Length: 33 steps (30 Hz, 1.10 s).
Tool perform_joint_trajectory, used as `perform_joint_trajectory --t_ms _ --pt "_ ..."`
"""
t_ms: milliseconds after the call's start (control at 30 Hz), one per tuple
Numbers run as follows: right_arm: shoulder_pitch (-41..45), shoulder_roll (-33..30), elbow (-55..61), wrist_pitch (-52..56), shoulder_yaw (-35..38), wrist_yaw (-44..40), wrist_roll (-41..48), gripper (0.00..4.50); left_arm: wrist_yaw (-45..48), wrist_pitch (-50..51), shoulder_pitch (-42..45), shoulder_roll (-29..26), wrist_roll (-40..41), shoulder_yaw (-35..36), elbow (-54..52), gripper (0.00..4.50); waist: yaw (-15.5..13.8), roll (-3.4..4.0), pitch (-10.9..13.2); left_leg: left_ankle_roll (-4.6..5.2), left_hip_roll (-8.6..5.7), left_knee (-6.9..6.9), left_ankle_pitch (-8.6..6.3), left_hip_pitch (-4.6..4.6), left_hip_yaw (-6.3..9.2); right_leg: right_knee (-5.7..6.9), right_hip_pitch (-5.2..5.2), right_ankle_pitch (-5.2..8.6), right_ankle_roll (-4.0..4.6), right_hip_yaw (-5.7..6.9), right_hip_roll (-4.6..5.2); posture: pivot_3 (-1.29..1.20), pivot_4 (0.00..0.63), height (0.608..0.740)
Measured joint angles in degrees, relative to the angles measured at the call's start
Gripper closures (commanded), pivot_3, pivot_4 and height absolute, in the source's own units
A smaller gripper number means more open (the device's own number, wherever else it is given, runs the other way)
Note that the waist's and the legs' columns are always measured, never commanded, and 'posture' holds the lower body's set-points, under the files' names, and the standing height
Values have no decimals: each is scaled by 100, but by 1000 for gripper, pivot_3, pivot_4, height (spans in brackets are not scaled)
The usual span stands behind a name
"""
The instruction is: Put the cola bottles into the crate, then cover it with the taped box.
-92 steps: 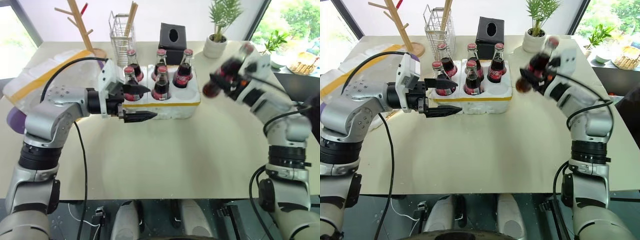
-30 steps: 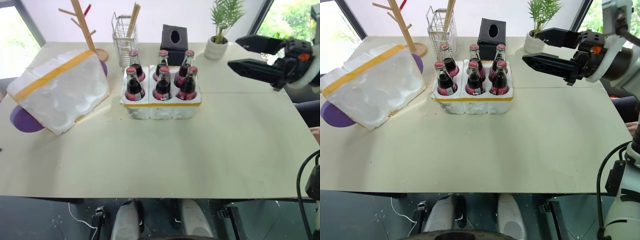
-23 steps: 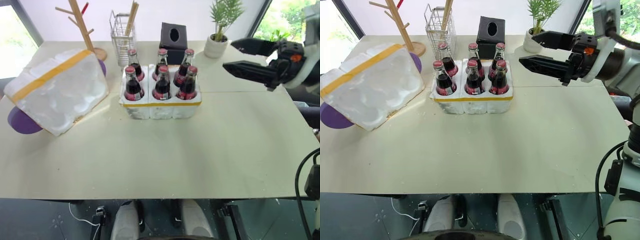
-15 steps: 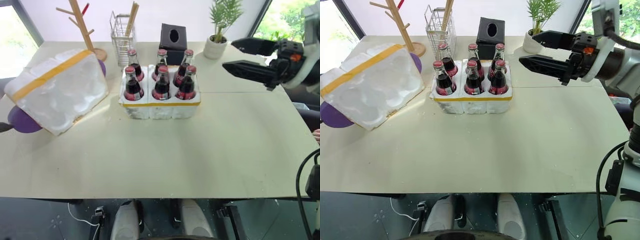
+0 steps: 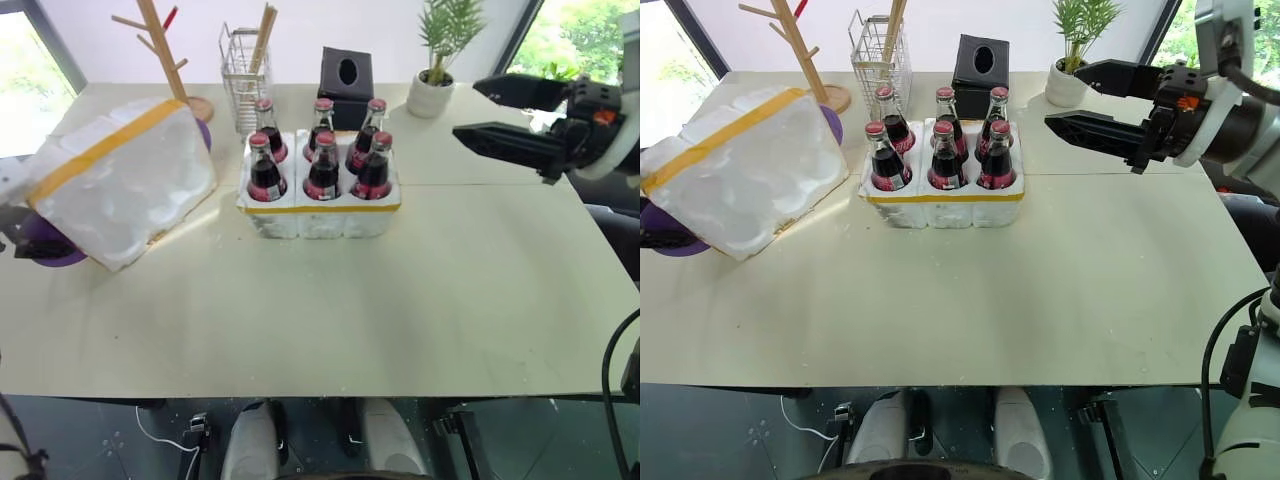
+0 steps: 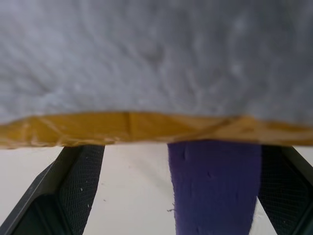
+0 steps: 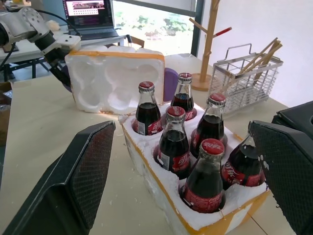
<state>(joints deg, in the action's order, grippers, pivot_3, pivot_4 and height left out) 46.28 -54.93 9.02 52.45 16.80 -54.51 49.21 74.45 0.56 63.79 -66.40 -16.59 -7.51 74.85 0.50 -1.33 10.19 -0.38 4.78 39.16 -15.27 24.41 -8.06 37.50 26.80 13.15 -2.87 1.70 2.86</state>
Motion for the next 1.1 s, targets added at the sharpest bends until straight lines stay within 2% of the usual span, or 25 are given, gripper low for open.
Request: perform_joint_trajectory --t_ms 100,233,267,500,700,900,1100 --pt "-16 -7 111 24 2 48 71 0 -113 29 -4 69 71 68 65 1842 -15 1 -2 0 -2 3 0 -2 4 4 -4 0 1 1 0 0 150 740" --pt "-116 -17 229 12 2 74 72 0 -45 27 -14 126 108 166 74 3901 -18 -2 -4 0 -2 6 0 -2 7 4 -6 0 0 2 0 0 150 740" --pt "-182 -32 247 13 4 73 81 0 -11 17 -23 121 112 174 73 4145 -17 -2 -4 0 -2 6 0 -2 7 4 -6 0 0 3 0 0 150 740" --pt "-676 -269 271 96 155 40 112 0 192 -370 -158 91 322 378 -77 4156 -22 -18 -5 0 -2 7 1 0 9 5 -6 0 0 4 -1 0 150 740" --pt "-1180 -436 313 -128 267 30 -130 0 -58 -928 -162 138 780 783 -984 4156 2 -25 -4 0 -2 7 1 3 14 4 -6 0 -1 5 -2 0 150 740" --pt "-1455 -448 321 -161 486 146 -141 0 -1165 -1195 -71 662 1264 1188 -2832 4156 -4 -26 -5 0 -5 10 1 -2 14 4 -15 -4 -7 3 -3 0 150 740" --pt "-1593 -438 374 -163 585 325 -112 0 -2998 -2034 -81 1283 416 767 -3886 4156 18 -26 -5 -2 -4 10 3 -7 16 5 -18 -5 -9 -1 -11 0 150 740"
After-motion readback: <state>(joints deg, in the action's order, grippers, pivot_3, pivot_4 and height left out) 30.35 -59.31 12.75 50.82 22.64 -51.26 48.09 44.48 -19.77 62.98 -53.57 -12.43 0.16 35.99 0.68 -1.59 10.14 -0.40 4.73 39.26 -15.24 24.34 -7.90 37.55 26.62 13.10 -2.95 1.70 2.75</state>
